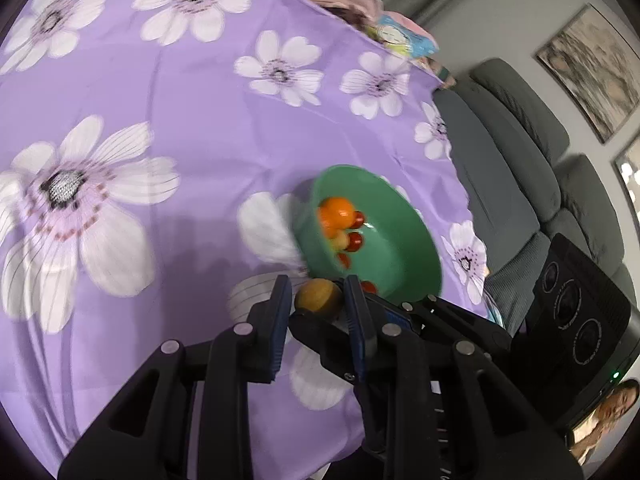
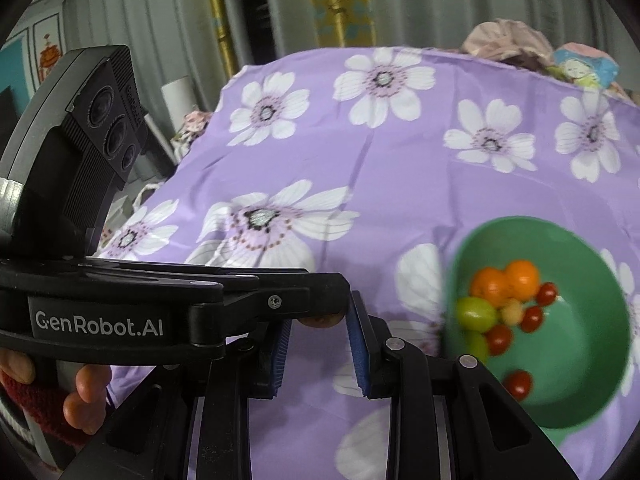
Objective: Organize fruits
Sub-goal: 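Carry the small yellow fruit in the left tool over the bowl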
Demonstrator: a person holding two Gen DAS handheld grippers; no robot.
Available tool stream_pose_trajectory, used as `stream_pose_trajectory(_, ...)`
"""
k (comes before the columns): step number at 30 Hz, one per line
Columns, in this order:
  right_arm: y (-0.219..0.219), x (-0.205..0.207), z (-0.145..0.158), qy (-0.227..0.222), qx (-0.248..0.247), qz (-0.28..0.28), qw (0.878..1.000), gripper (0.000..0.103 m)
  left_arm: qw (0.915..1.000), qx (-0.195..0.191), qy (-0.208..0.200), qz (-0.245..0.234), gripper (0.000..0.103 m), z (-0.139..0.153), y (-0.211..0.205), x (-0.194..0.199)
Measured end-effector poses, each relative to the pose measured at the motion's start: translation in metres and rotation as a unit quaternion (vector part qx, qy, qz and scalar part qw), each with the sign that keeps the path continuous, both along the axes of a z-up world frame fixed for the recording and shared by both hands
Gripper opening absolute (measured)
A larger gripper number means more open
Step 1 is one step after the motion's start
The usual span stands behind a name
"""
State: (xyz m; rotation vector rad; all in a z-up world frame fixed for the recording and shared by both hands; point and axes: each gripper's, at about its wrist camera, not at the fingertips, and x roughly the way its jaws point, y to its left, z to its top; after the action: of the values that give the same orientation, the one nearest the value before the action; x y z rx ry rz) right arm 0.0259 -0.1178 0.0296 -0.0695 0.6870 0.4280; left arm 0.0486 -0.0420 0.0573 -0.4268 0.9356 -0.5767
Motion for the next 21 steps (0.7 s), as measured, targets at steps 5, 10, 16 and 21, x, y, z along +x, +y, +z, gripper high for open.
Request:
stream_pose_trajectory(5,-0.028,-0.003,0.009,-0.016,0.009,-0.032,0.999,0.029,0.9993,0.006,-0.015,-0.034,0.026,0.01,-0.035,0.009)
stream_pose_trajectory(10,-0.056,-0.003,0.014,-0.025,0.015,-0.064,0.998,0.029,0.9974,0.007,-0.022,-0.068,0.026,0.013,-0.065,0.02)
stream_pose_trajectory(16,-0.088,0.004,0.012,-0.027,0.021,-0.097,0.995,0.029,0.9947,0.006,-0.015,-0.101,0.026,0.01,-0.099,0.038)
stream_pose_trajectory(21,-0.11,0.011,0.005,-0.019,0.032,-0.114,0.993,0.029,0.9934,0.007,-0.004,-0.114,0.026,0.001,-0.119,0.051)
